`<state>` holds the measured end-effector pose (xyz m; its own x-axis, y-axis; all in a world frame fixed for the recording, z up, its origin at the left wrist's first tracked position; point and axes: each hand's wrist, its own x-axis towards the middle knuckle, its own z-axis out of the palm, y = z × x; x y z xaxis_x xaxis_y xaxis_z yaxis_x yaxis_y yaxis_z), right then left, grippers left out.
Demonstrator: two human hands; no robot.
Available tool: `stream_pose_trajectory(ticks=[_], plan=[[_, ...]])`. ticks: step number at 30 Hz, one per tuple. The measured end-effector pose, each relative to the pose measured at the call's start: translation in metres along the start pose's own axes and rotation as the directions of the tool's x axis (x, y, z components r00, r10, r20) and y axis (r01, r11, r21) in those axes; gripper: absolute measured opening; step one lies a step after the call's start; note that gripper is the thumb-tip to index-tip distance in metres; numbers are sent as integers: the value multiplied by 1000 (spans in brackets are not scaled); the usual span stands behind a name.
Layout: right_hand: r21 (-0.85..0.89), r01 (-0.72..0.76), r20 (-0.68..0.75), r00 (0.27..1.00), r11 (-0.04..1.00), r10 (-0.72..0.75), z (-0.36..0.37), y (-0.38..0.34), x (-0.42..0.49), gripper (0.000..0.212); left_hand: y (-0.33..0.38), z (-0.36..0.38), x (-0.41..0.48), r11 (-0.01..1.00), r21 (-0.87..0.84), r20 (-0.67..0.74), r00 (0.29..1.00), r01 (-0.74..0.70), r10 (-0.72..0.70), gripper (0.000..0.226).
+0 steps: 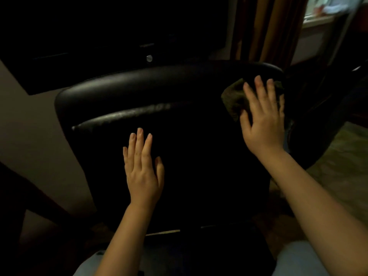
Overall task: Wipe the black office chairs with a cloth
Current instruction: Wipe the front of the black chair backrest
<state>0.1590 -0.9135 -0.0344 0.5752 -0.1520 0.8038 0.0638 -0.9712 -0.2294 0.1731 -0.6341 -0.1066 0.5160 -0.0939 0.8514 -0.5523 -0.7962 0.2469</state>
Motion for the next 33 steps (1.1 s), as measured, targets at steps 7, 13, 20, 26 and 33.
stream_pose_trajectory(ticks=[7, 13, 20, 26, 33], plan=[[9, 25, -44, 999, 1000, -25, -3, 1, 31, 54, 0, -1, 8, 1000, -11, -31, 999, -17, 17, 48], [13, 65, 17, 998, 998, -65, 8, -53, 68, 49, -35, -21, 9, 998, 14, -85, 995, 53, -52, 47], [40, 275, 133, 951, 961, -278, 61, -183, 72, 52, -81, -62, 19, 990, 41, -161, 979, 132, -124, 48], [117, 386, 155, 903, 915, -401, 102, -295, 70, 49, -122, -98, 17, 976, 104, -165, 971, 189, -170, 49], [142, 496, 214, 829, 856, -516, 113, -340, 66, 42, -132, -110, 32, 972, 79, -151, 966, 223, -210, 50]])
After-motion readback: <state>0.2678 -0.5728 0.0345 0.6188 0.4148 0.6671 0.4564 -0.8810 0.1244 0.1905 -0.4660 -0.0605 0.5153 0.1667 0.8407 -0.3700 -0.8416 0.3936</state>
